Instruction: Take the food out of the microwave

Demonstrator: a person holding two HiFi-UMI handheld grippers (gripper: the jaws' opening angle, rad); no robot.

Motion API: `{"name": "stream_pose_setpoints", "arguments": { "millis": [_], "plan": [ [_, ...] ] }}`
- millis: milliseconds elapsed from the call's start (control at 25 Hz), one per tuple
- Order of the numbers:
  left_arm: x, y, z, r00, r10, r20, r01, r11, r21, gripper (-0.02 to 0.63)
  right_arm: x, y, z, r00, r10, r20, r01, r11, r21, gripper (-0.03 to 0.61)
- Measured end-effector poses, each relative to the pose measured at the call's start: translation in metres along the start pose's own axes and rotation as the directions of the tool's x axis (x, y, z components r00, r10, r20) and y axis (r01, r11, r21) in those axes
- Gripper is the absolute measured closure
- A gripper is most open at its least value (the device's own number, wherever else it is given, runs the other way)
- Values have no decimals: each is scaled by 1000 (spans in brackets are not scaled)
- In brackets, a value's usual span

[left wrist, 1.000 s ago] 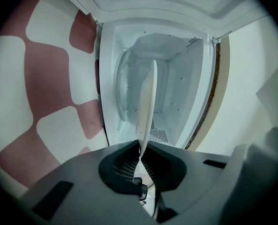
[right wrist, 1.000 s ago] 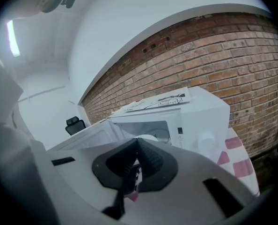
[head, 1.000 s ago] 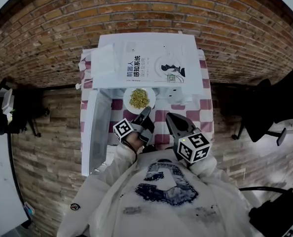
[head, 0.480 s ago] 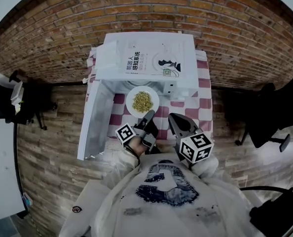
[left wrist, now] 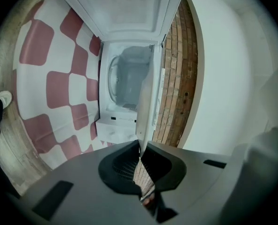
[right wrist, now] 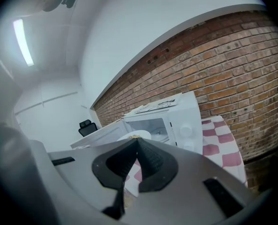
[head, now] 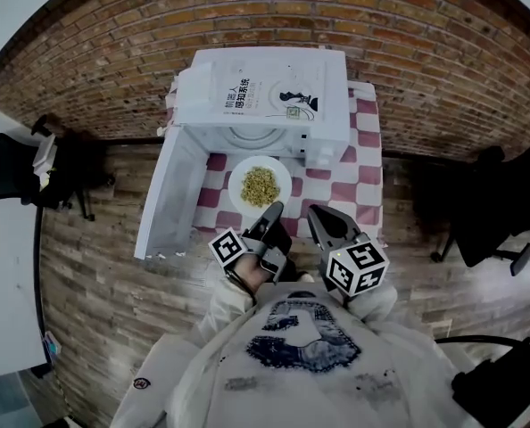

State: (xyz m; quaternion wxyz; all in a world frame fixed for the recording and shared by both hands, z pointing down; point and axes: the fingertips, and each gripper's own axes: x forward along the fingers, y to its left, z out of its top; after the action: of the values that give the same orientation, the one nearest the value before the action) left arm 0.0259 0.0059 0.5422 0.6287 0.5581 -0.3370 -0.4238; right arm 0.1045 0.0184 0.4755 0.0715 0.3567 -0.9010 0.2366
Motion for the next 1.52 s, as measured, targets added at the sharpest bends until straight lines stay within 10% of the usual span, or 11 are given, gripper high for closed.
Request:
{"name": "stream_pose_setpoints", "arguments": {
  "millis": [1520],
  "plan": [
    [-64,-65,-75,996,-61,71,60,998,19,595,-60,24,-8,997,51,49,-47,995,-94,566]
  ]
}}
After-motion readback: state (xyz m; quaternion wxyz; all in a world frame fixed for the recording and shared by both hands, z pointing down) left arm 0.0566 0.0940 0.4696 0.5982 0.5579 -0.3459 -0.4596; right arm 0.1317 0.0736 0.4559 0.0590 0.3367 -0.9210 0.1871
